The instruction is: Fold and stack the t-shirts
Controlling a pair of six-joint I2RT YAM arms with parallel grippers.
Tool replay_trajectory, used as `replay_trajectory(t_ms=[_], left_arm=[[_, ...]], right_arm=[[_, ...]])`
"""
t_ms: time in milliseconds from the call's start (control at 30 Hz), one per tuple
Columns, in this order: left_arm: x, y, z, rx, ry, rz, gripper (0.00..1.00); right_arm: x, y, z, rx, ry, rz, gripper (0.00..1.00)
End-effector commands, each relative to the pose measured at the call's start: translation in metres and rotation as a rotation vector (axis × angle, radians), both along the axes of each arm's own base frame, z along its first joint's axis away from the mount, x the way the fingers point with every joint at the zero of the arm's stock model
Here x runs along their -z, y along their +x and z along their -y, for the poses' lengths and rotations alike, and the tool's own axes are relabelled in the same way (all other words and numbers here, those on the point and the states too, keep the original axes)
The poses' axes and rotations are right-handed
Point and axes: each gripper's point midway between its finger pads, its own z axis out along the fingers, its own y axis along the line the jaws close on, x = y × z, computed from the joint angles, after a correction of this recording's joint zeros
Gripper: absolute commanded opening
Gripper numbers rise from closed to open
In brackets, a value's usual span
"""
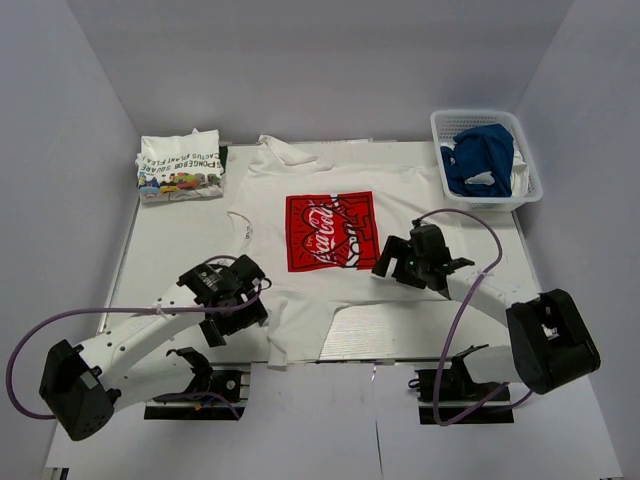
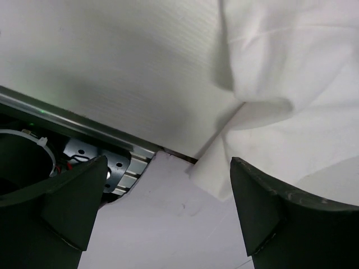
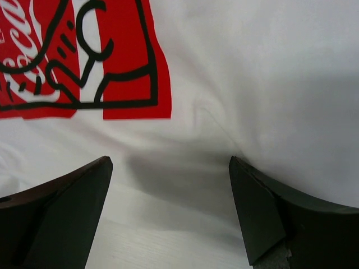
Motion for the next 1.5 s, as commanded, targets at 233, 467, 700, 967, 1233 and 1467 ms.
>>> replay_trajectory(t_ms=[233, 467, 700, 967, 1233, 1467], left_arm=[[-0.055, 0.108, 0.048, 0.133, 0.002, 0.341, 1.0], [-0.058, 0.19, 0.036, 0.083, 0.181, 0.457, 1.0], [-0.011, 0.242, 0.031, 0.119, 0.157, 0.44, 1.0], [0.054, 0.303, 0.011, 0.123, 0.128, 0.293, 1.0], [0.072, 0.395, -0.006, 0.17, 0.078, 0.338, 1.0], [0.038, 0.456, 0.023, 0.31, -0.055, 0.475, 1.0]], right_arm=[[-0.04, -0.004, 0.022, -0.054, -0.122, 0.147, 0.9], [-0.001, 0.011, 0.031, 0.033, -0.231, -0.024, 0.9], [0.02, 0.028, 0.029, 0.029, -0.298, -0.105, 0.9], [0.034, 0.038, 0.022, -0.089, -0.345, -0.116, 0.9], [0.015, 0.049, 0.031, -0.087, -0.396, -0.034, 0.9], [-0.015, 0.069, 0.027, -0.095, -0.402, 0.053, 0.9]])
